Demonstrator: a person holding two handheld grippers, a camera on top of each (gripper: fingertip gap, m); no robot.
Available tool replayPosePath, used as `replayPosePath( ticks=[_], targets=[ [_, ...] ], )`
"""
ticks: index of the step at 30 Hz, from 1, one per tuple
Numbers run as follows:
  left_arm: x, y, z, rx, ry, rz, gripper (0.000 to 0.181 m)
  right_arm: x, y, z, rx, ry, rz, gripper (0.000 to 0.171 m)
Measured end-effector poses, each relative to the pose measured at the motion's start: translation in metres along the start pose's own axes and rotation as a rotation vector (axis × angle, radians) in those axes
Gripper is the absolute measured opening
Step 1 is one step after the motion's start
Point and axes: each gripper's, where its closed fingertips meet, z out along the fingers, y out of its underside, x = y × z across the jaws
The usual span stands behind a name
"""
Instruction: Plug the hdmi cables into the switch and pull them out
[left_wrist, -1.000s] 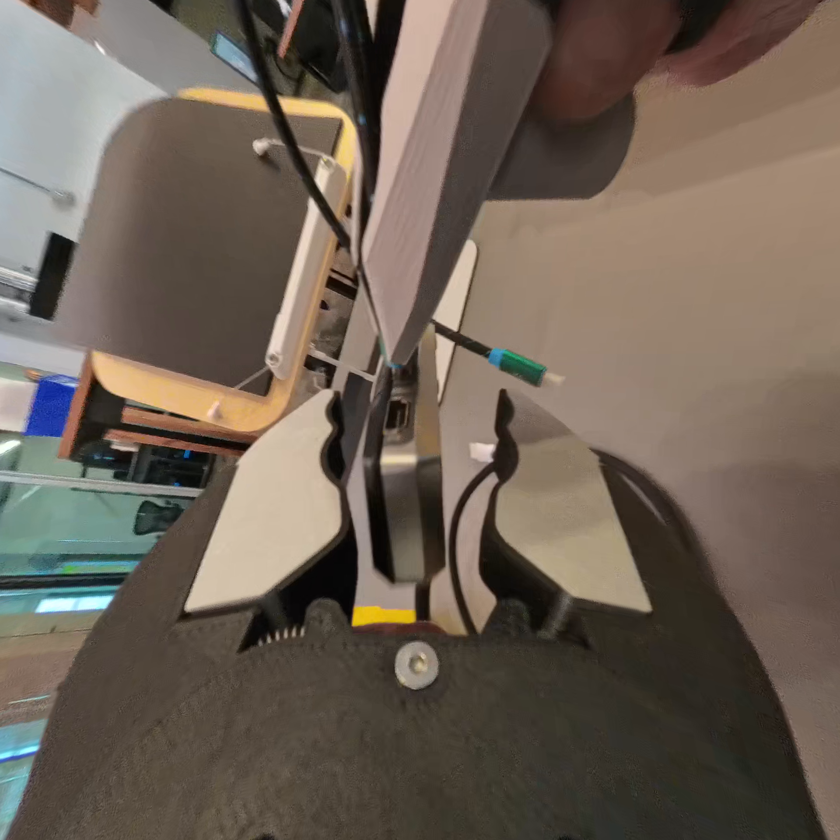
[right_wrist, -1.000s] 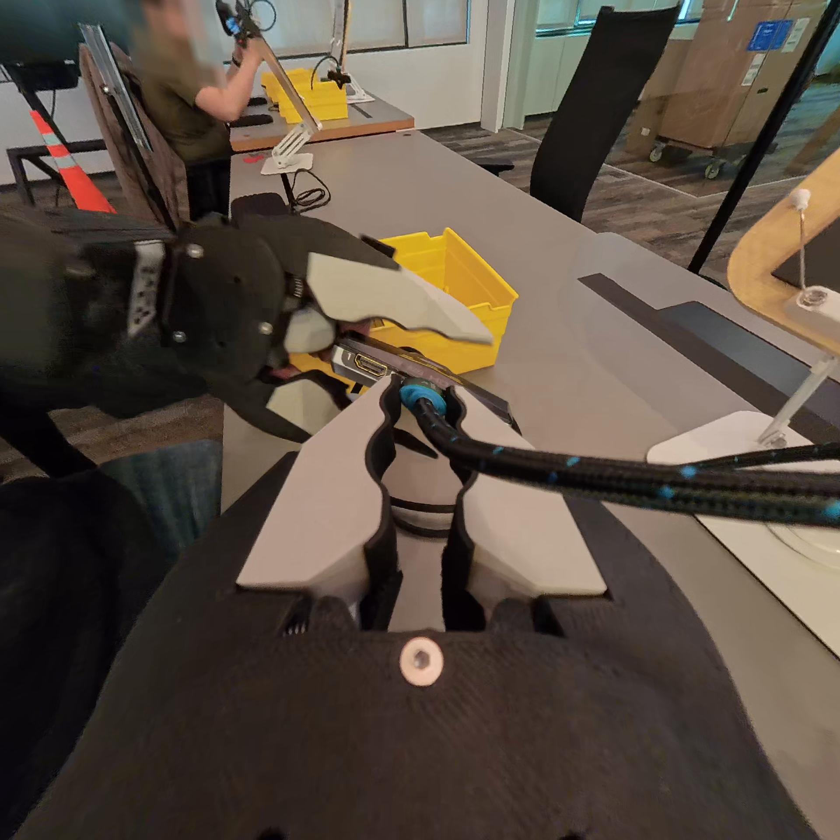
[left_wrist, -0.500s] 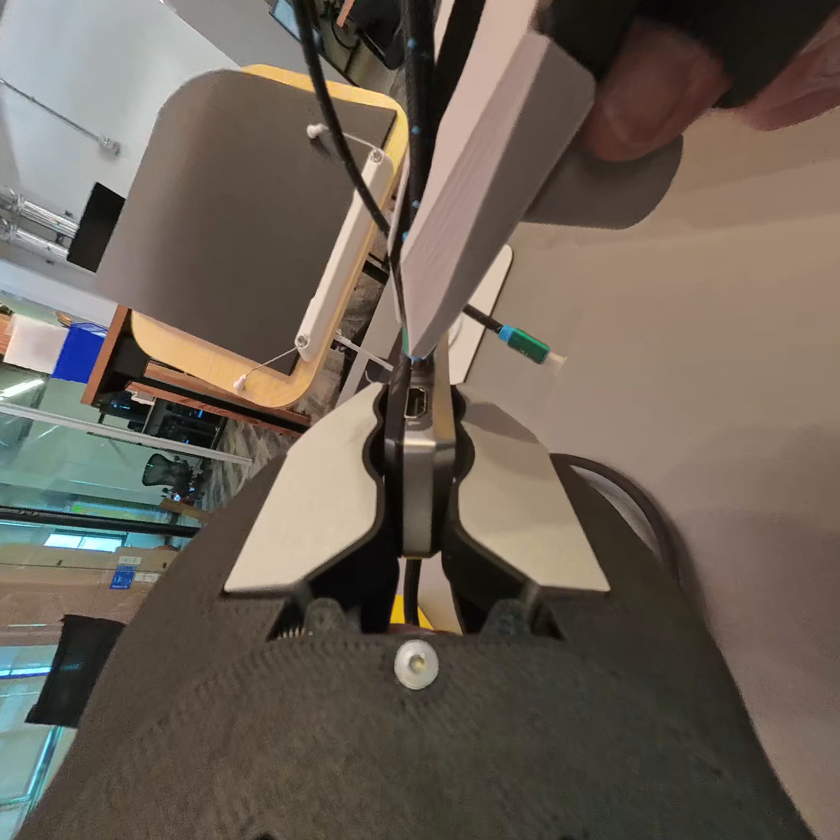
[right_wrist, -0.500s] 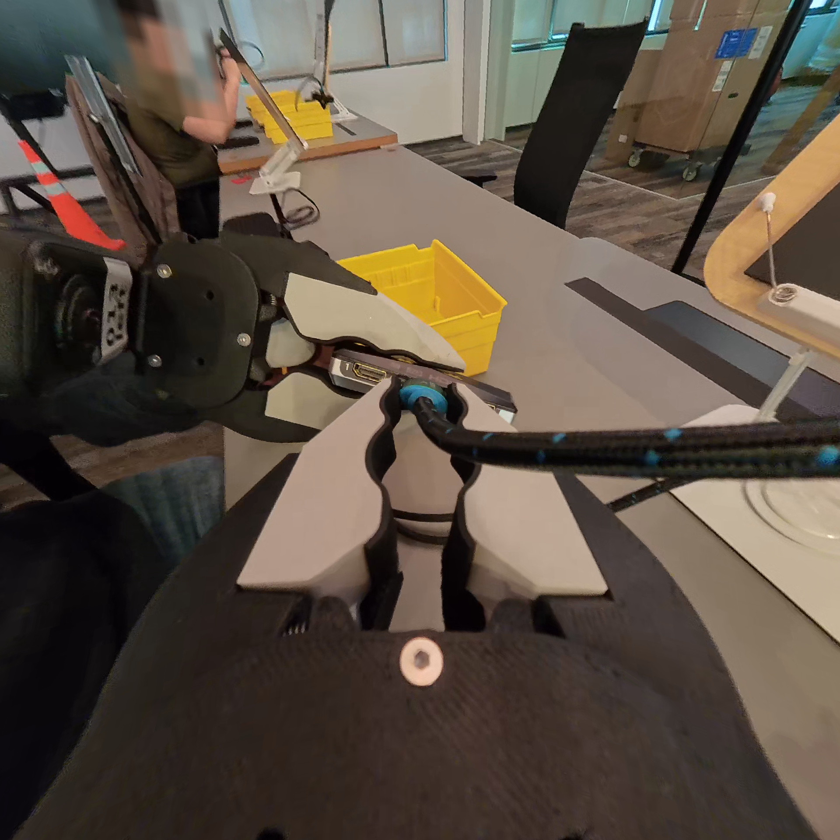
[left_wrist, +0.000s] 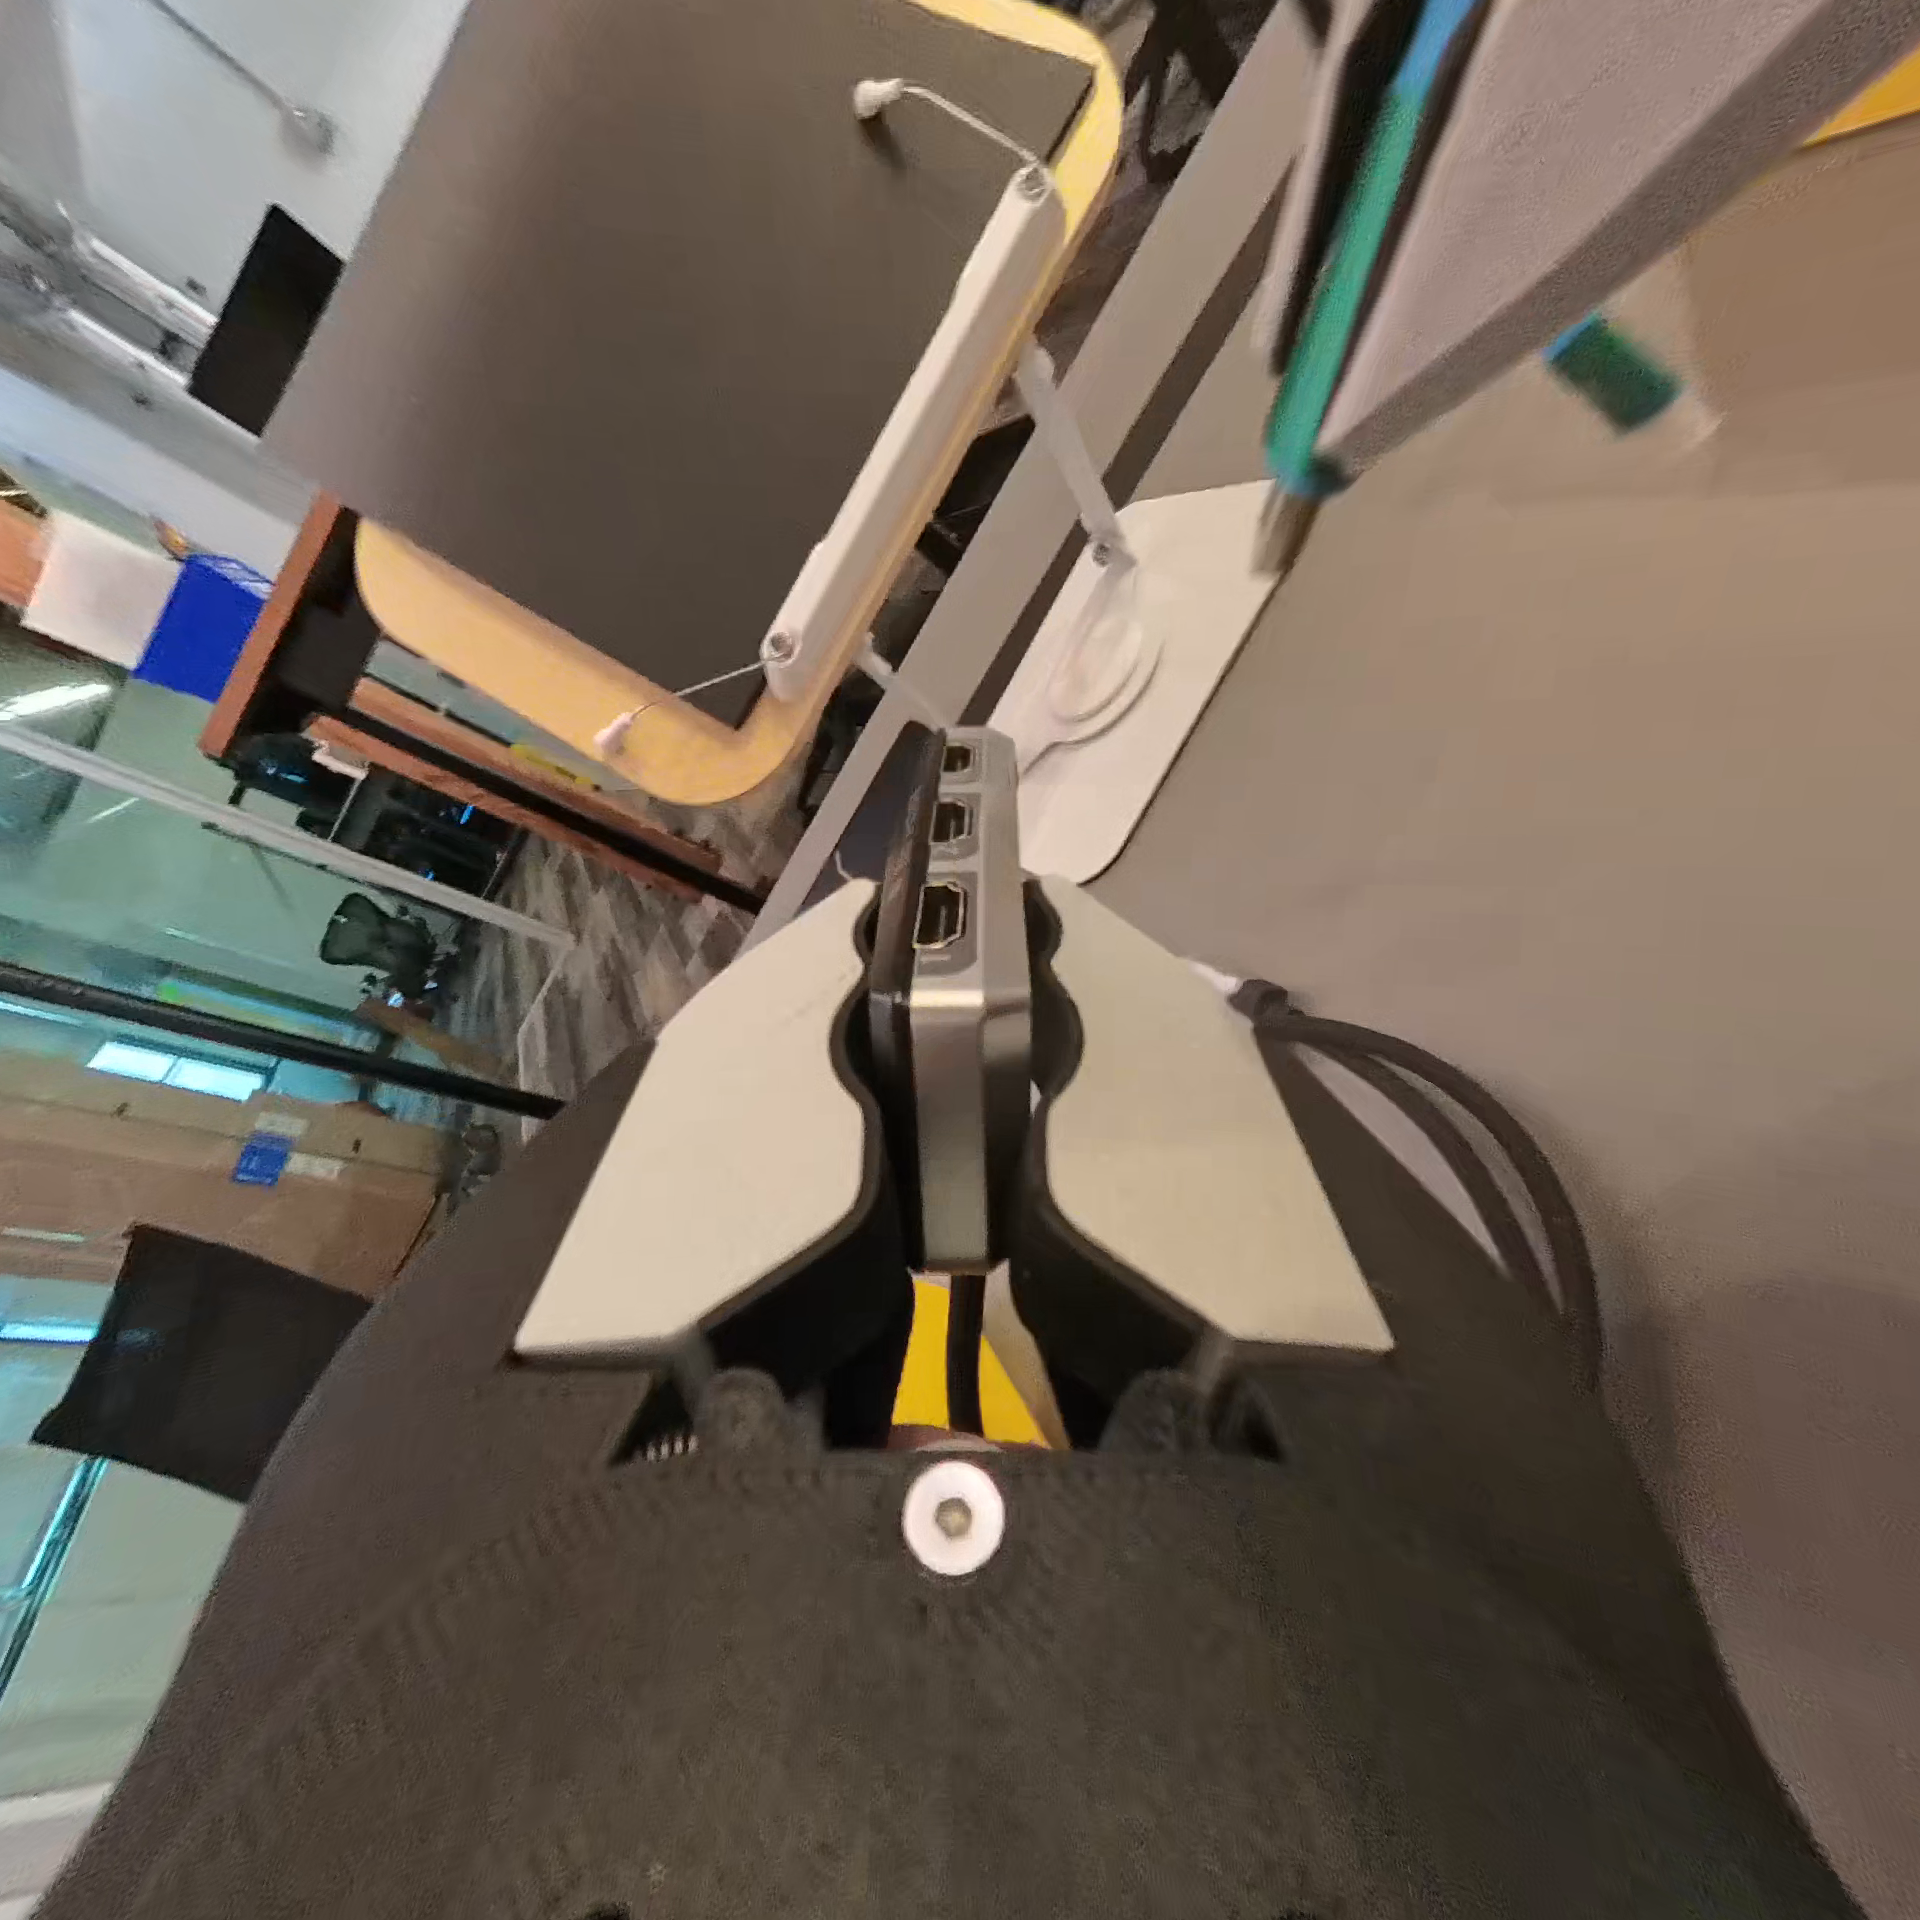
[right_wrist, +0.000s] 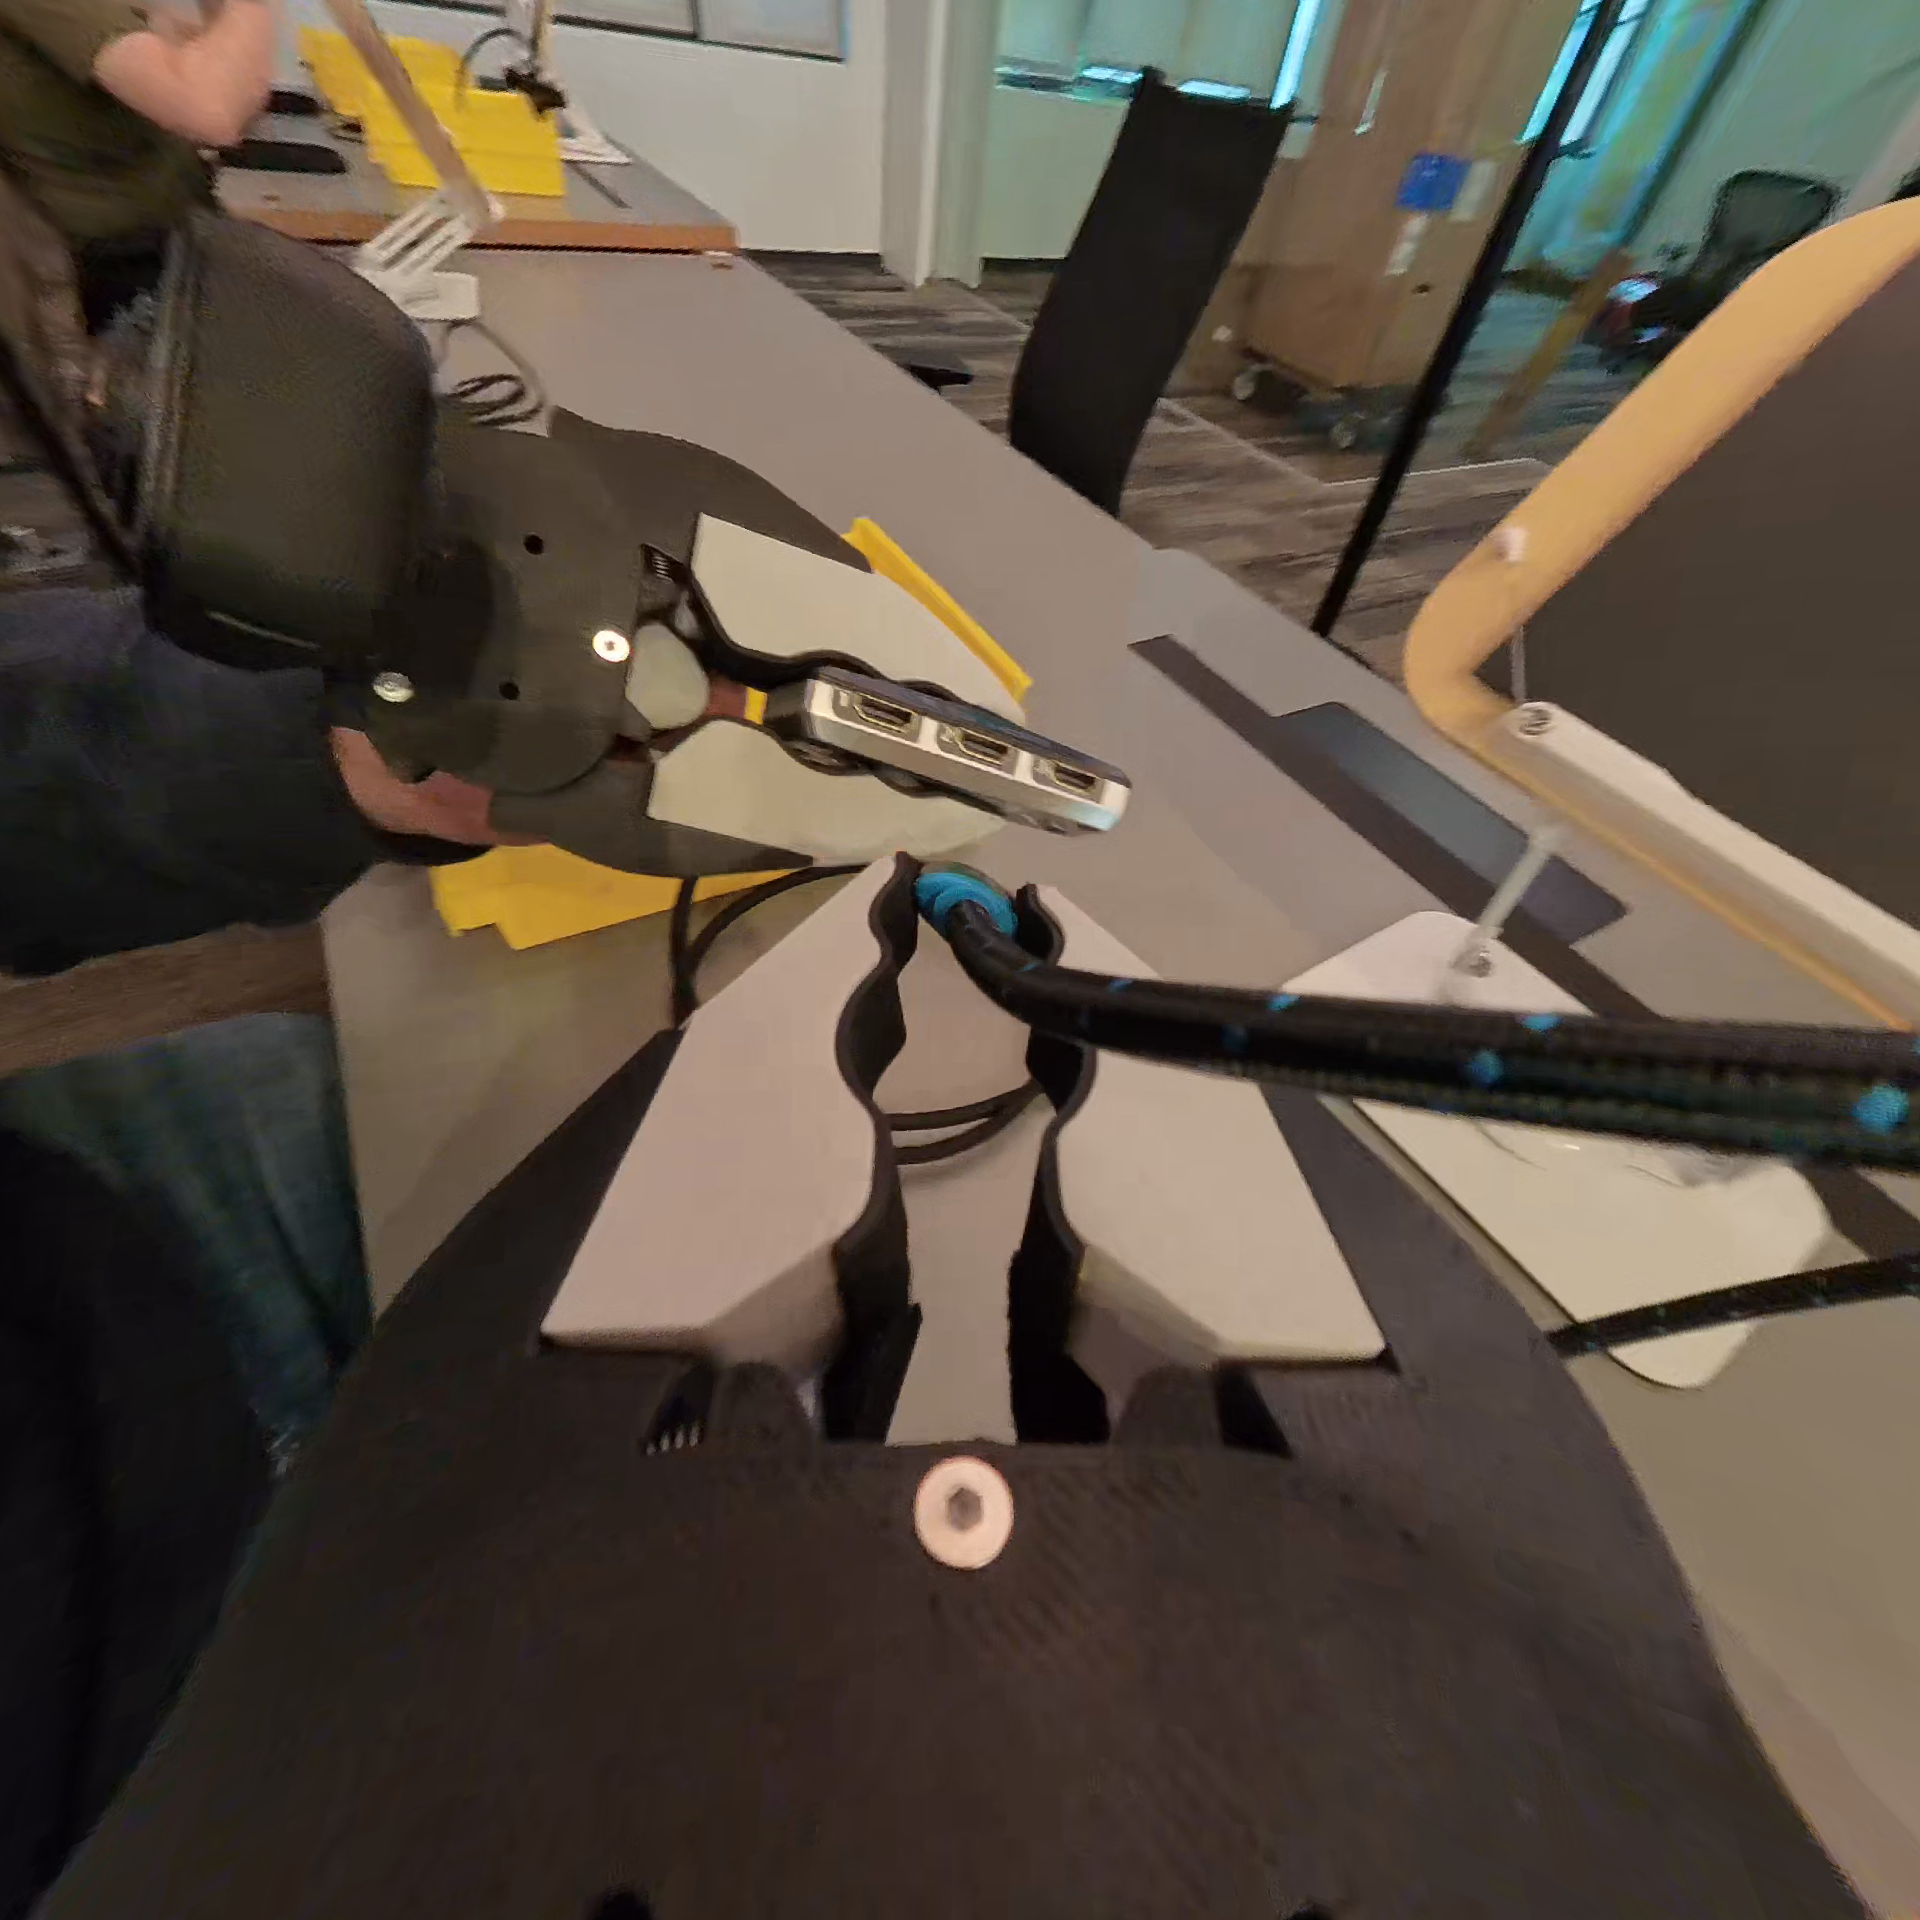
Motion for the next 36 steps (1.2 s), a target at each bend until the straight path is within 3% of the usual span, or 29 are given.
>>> replayPosePath(
  ticks=[8, 13, 17, 25, 30, 36],
  targets=[
    [-0.004, 0.008, 0.0, -0.013, 0.047, 0.006, 0.023, -0.001, 0.008, -0.026, -0.046, -0.191, 0.072, 0.017],
    [-0.003, 0.013, 0.0, -0.026, 0.058, 0.011, 0.023, 0.014, -0.005, -0.077, -0.055, -0.137, 0.055, 0.017],
    [-0.002, 0.013, 0.001, -0.022, 0.063, 0.019, 0.023, 0.042, -0.002, -0.136, -0.12, 0.002, 0.084, 0.017],
    [0.005, 0.014, 0.003, -0.021, 0.086, 0.036, 0.023, 0.061, 0.054, -0.231, -0.336, 0.113, 0.251, 0.018],
    [0.012, 0.014, 0.005, -0.026, 0.108, 0.051, 0.023, 0.083, 0.106, -0.238, -0.308, 0.106, 0.462, 0.017],
    [0.02, 0.018, 0.007, -0.043, 0.139, 0.069, 0.023, 0.092, 0.171, -0.234, -0.426, 0.15, 0.605, 0.017]
  ],
)
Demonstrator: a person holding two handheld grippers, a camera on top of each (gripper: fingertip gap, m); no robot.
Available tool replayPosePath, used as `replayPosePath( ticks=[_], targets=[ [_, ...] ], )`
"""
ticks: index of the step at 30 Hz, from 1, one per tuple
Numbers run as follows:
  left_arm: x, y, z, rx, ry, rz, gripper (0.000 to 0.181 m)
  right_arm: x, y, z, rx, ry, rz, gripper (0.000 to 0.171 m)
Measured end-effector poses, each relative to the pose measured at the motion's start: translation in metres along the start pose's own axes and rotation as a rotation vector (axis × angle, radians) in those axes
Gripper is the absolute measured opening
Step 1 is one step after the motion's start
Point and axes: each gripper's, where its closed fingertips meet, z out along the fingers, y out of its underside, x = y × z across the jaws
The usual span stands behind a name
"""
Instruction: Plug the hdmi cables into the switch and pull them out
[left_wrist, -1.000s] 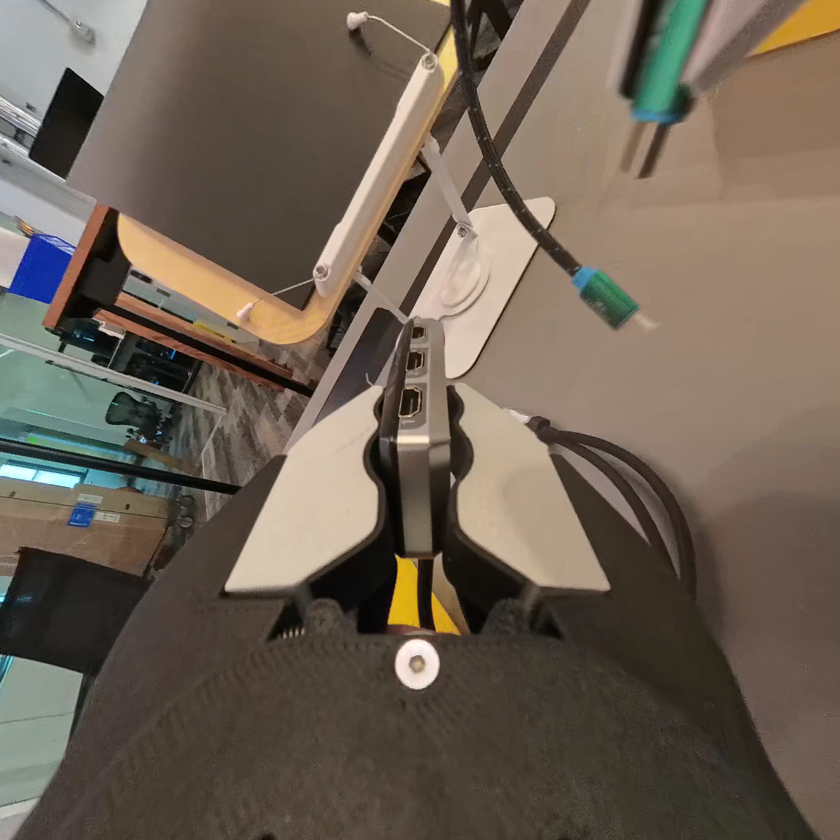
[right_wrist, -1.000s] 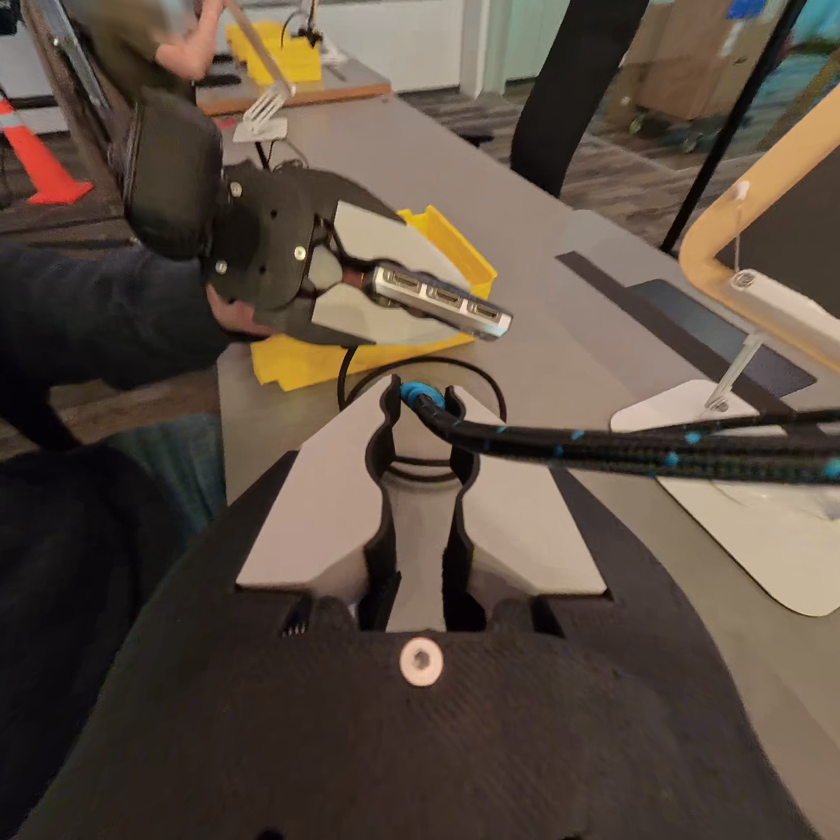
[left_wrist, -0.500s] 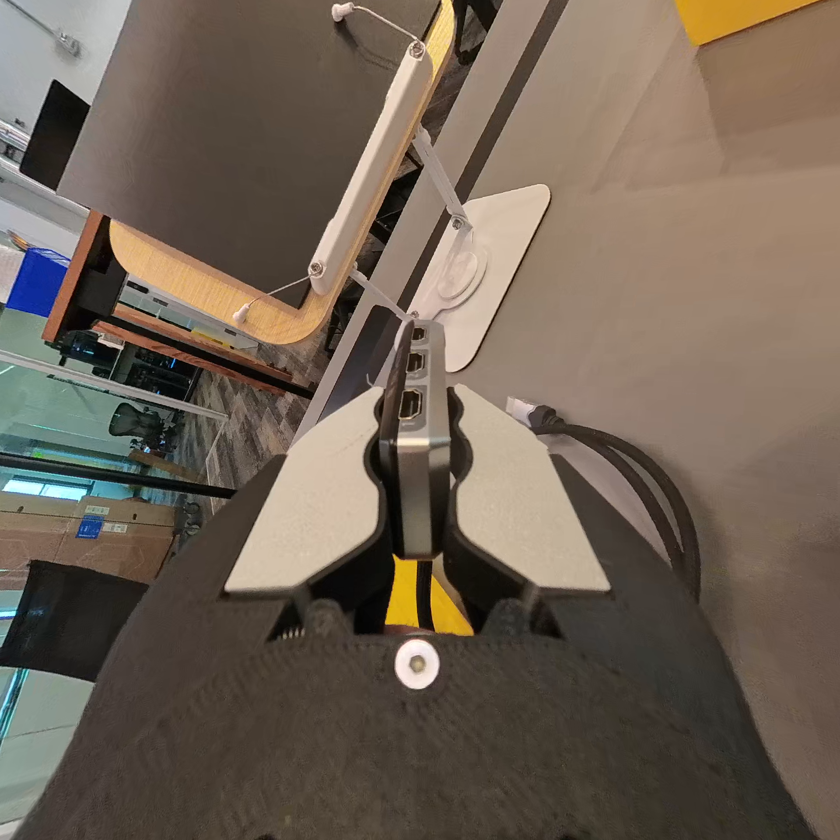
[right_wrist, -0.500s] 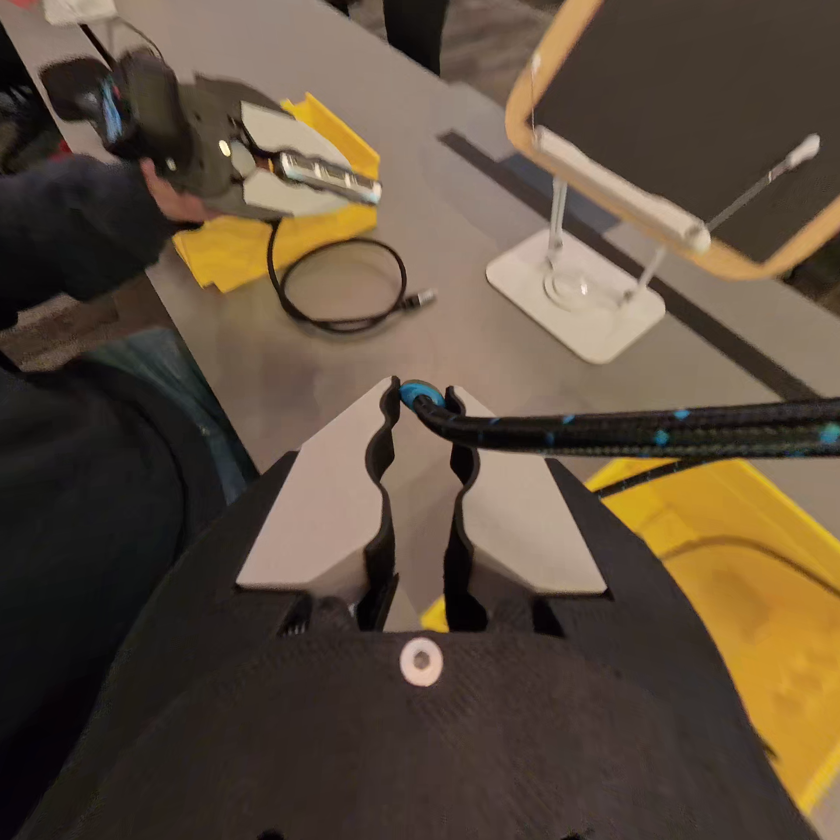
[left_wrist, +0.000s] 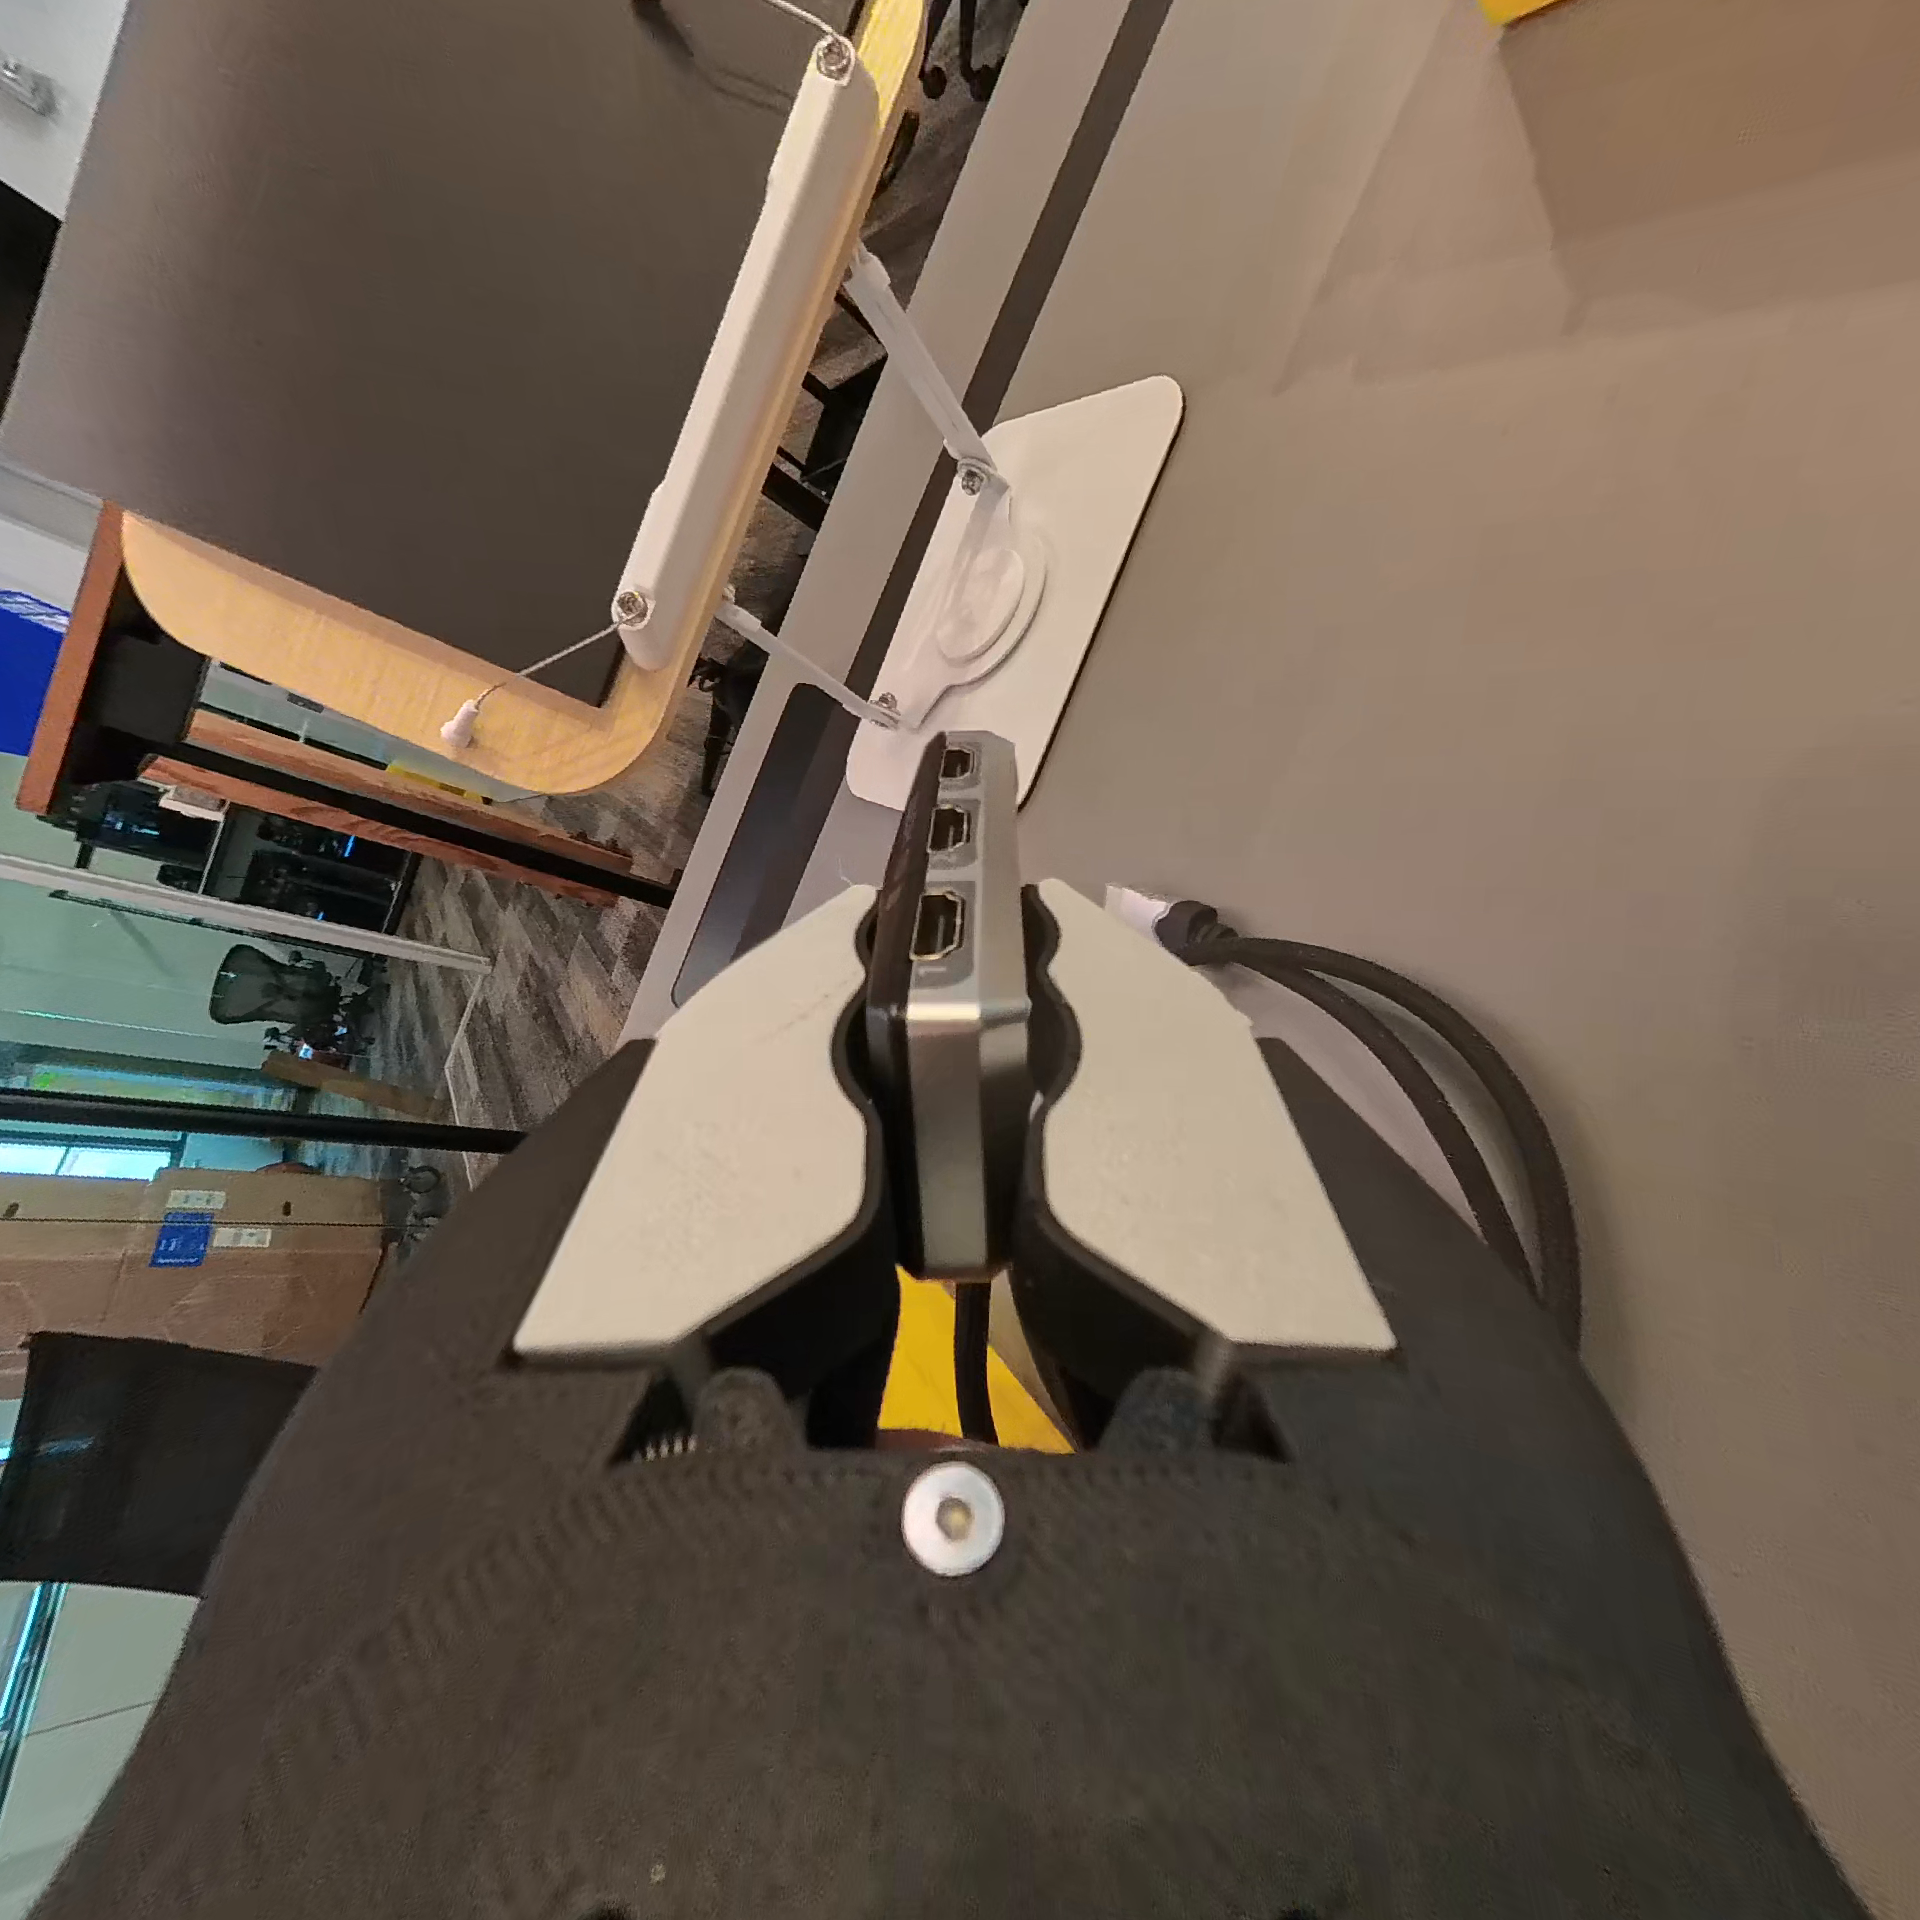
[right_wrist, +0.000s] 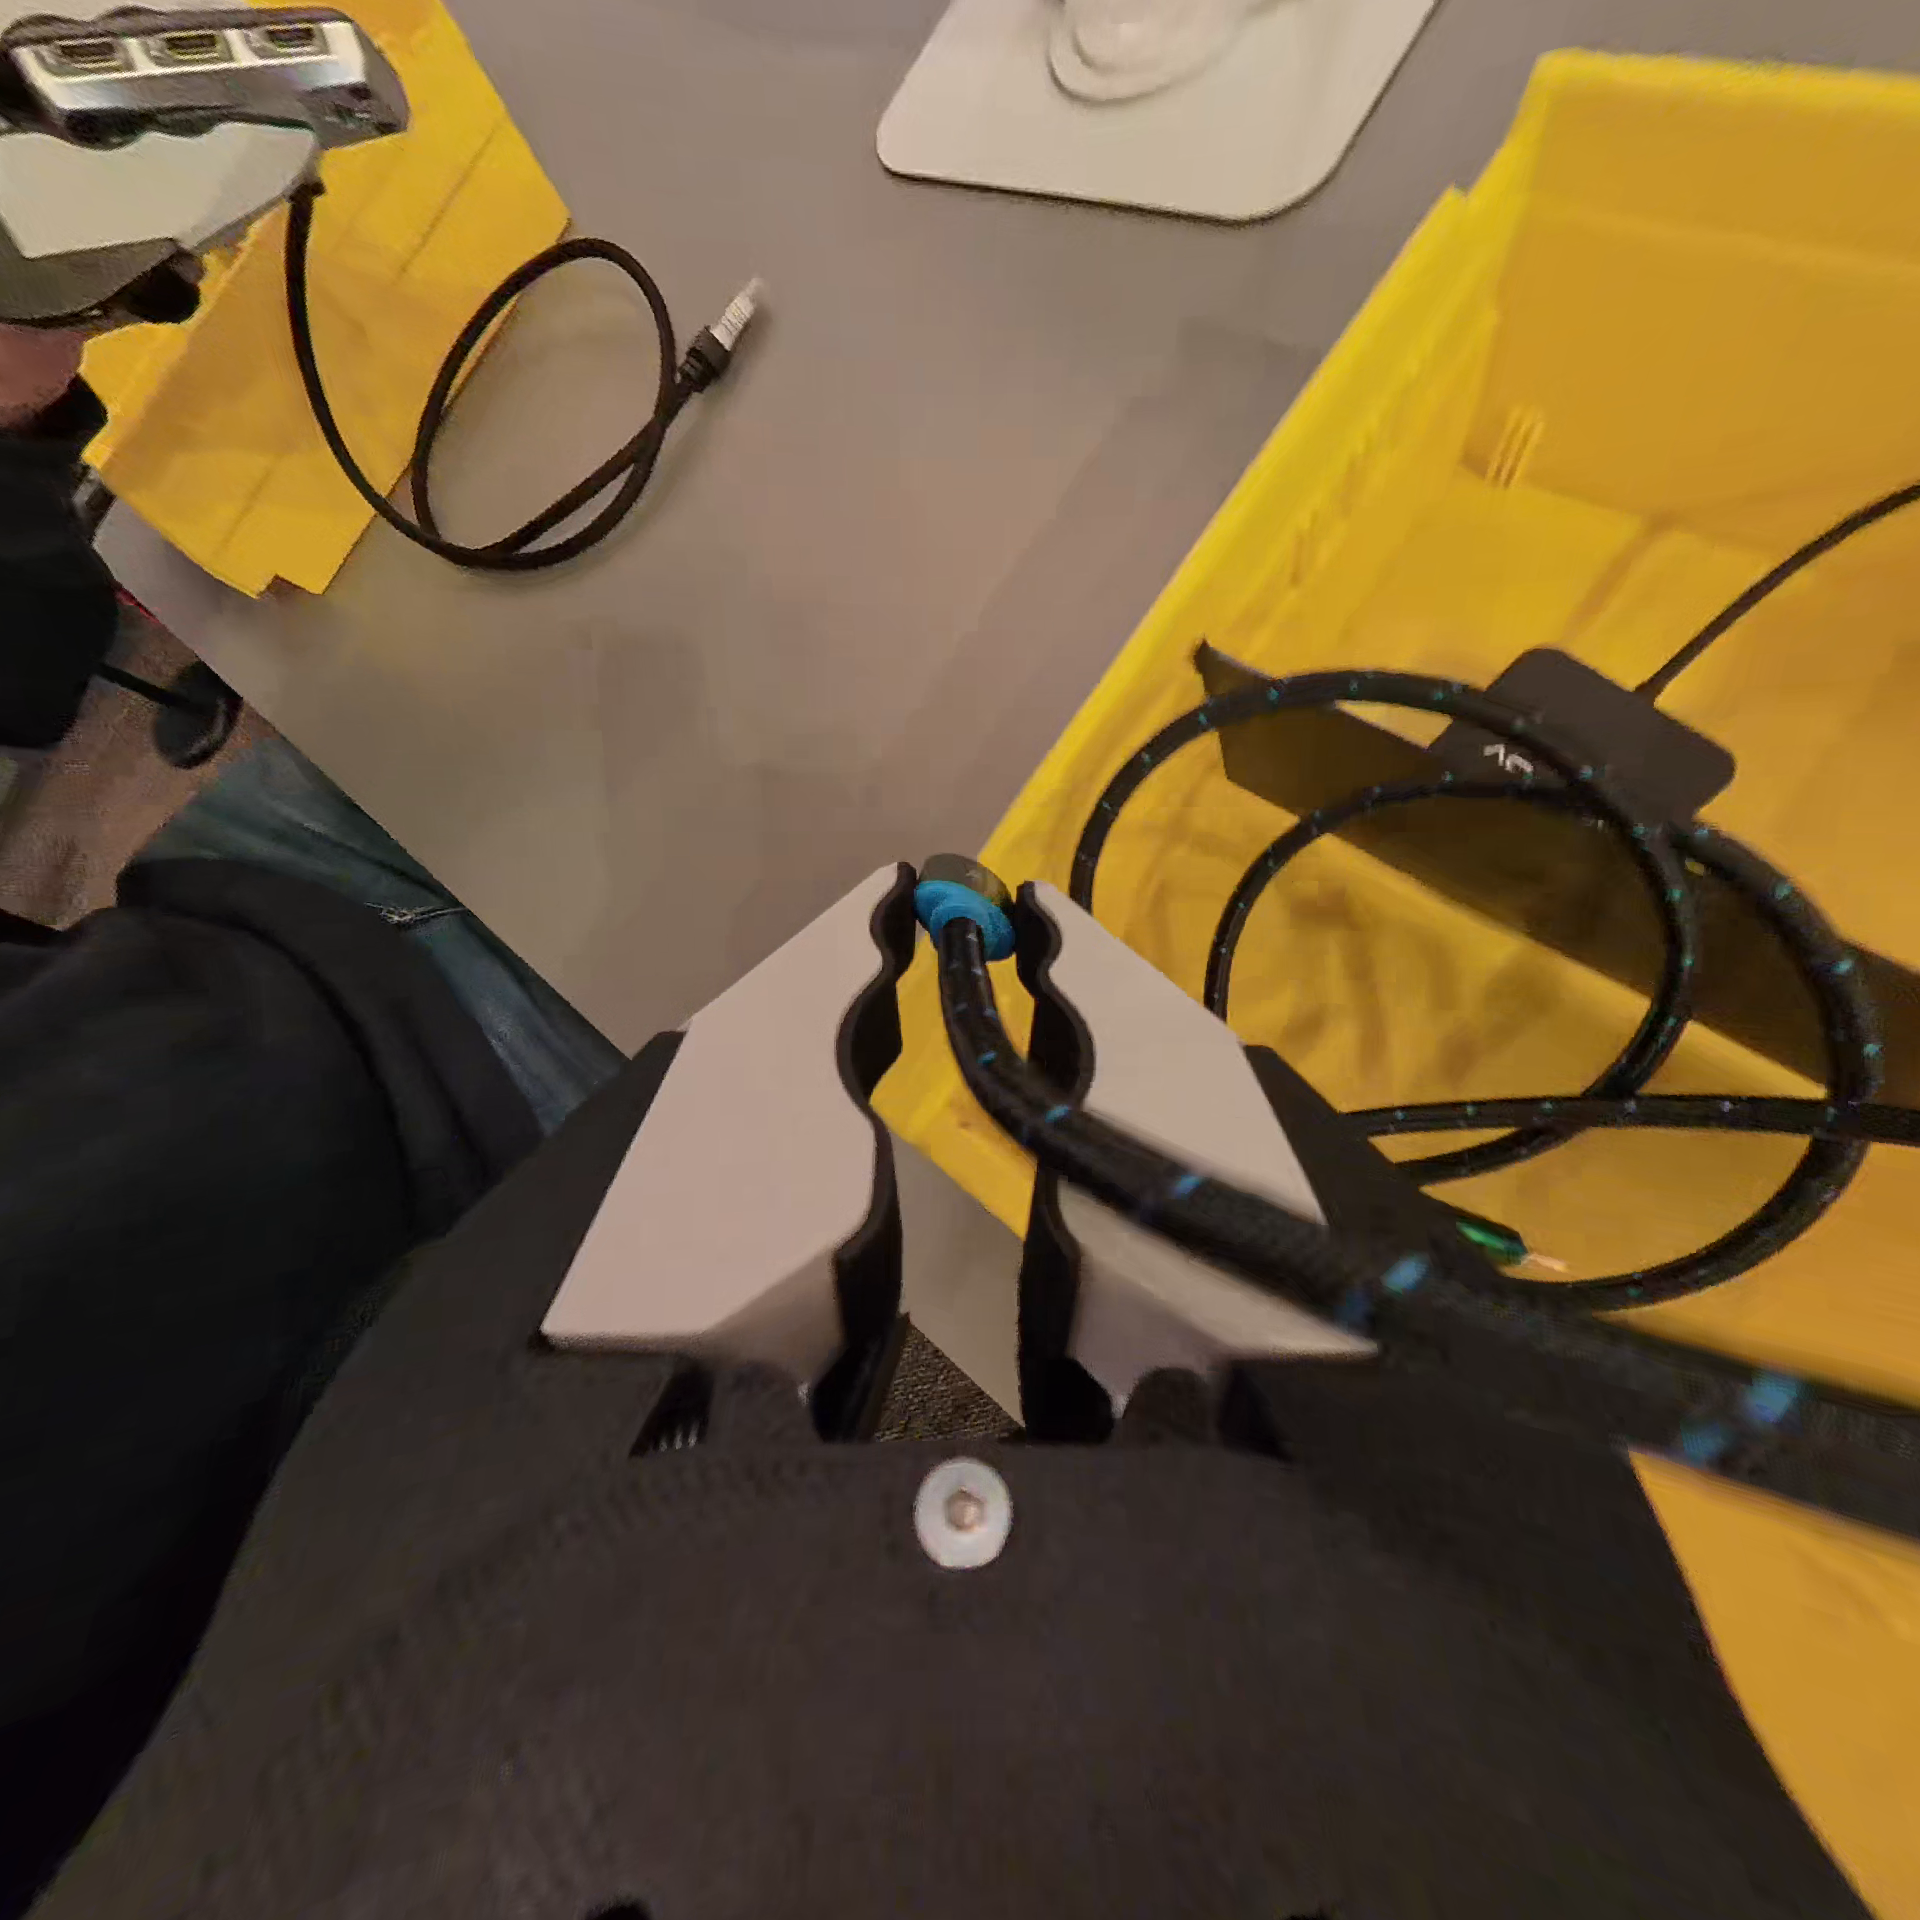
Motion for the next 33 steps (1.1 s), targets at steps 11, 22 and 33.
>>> replayPosePath(
  ticks=[11, 22, 33],
  targets=[
    [0.016, 0.006, 0.007, -0.023, 0.063, 0.028, 0.023, 0.04, 0.019, 0.039, -0.239, 0.07, 0.055, 0.054],
    [0.023, 0.009, 0.009, -0.031, 0.107, 0.03, 0.023, 0.026, 0.0, -0.01, -0.342, 0.022, -0.04, 0.068],
    [0.026, -0.023, -0.006, 0.106, 0.143, 0.005, 0.022, -0.124, -0.087, 0.028, -0.049, -0.04, -0.63, 0.069]
  ],
)
